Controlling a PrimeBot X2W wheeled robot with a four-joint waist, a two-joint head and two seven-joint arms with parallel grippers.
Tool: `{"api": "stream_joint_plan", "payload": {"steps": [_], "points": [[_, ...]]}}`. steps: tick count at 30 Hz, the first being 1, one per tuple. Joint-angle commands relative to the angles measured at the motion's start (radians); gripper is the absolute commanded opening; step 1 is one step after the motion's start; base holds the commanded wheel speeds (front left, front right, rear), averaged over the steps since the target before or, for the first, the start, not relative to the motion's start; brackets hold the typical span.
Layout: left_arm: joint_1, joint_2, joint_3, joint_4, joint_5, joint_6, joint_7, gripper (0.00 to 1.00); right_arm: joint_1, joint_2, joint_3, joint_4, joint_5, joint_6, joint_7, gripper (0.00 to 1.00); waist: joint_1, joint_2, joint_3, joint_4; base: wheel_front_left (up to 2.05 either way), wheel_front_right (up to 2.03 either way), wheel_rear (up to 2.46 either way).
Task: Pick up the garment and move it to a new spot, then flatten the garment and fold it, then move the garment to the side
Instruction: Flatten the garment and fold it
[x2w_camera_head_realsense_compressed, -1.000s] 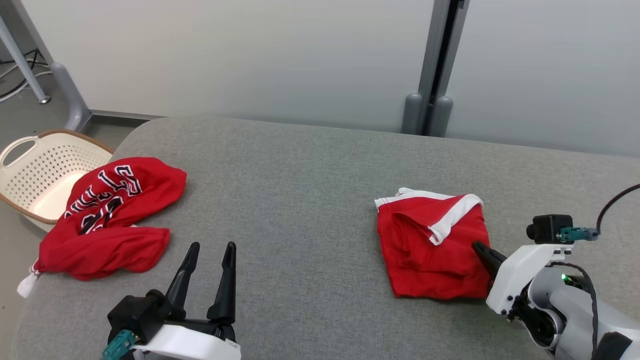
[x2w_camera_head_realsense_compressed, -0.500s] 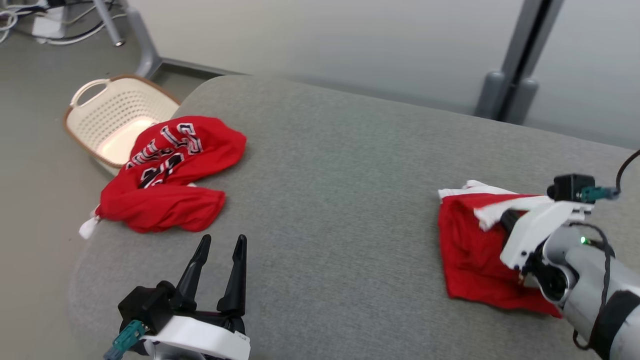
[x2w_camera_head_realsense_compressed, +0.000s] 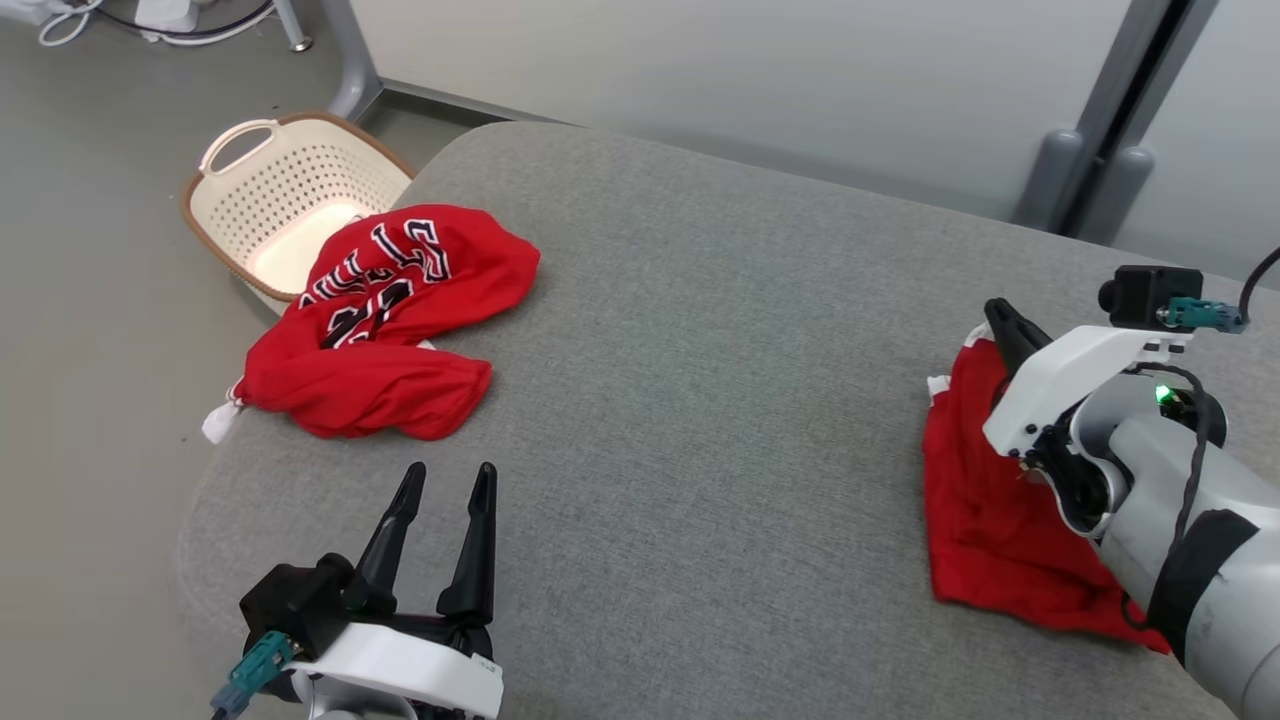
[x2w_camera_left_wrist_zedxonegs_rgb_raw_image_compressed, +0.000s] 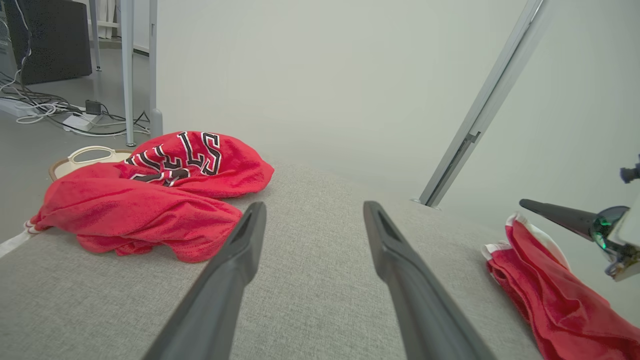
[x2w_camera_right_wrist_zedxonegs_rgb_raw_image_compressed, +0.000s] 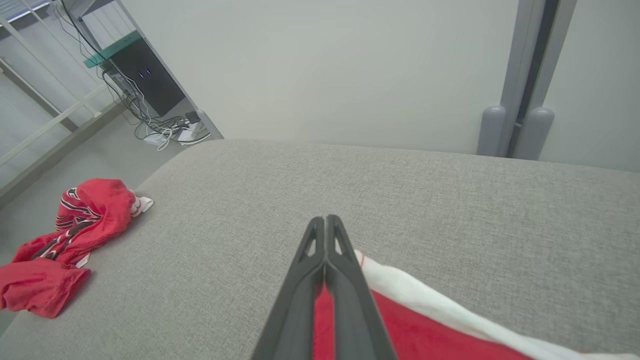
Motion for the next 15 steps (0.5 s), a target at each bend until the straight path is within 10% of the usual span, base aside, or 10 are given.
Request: {"api": "stream_joint_plan", "payload": {"steps": [1,10,12,13,15], "points": [[-0.008,0.003,0.005,0.001,0.007,-0.002,0.000,1.00,-0.001,0.004,0.003,0.000,-0.008,0.000,-0.012,0.00,0.0000,0.0000,-0.008,-0.011,0.00,0.00,0.00],[0.018,0.019,0.038,-0.005,0.020,0.004,0.000,1.00,-0.002,-0.017,0.011,-0.125,-0.071,0.000,-0.092,0.00,0.0000,0.0000,-0.079,-0.135,0.00,0.00,0.00],[0.024,0.028,0.050,-0.012,0.023,0.007,0.000,1.00,-0.013,-0.033,-0.027,-0.167,-0.105,0.000,-0.094,0.45,0.0000,0.0000,-0.098,-0.170,0.00,0.00,0.00],[0.029,0.032,0.054,-0.017,0.024,0.006,0.000,1.00,-0.008,-0.042,-0.055,-0.192,-0.127,0.000,-0.094,1.00,0.0000,0.0000,-0.107,-0.189,0.00,0.00,0.00],[0.038,0.043,0.068,-0.029,0.026,0.011,0.000,1.00,0.018,-0.055,-0.115,-0.243,-0.183,0.000,-0.093,1.00,0.0000,0.0000,-0.122,-0.229,0.00,0.00,0.00]]}}
